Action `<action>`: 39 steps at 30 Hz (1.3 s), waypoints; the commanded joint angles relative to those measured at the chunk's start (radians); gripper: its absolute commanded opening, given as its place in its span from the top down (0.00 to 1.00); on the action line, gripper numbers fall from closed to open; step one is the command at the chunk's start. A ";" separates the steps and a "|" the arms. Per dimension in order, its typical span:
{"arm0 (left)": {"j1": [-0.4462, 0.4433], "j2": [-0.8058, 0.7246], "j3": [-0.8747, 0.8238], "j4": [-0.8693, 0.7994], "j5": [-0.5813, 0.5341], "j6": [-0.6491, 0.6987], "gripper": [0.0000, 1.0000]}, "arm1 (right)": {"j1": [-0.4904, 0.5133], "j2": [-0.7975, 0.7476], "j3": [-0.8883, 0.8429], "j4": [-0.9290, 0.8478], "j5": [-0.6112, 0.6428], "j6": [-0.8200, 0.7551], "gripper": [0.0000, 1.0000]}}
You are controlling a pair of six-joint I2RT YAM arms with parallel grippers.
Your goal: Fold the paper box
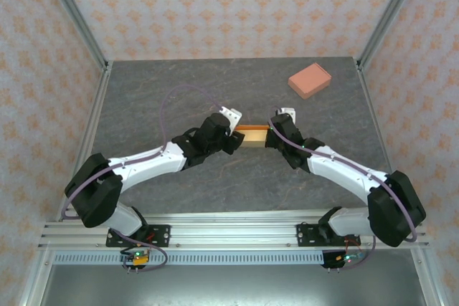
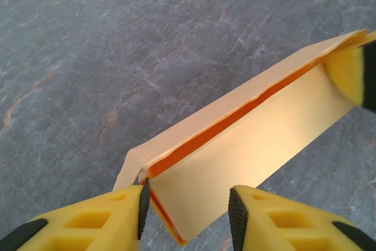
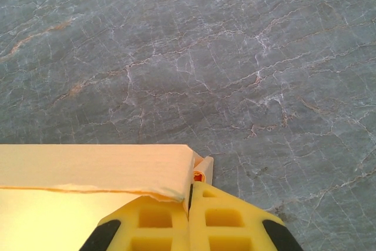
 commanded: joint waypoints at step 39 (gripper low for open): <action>0.126 0.177 0.249 -0.287 0.069 0.229 0.80 | 0.007 0.068 0.017 -0.051 0.004 0.029 0.96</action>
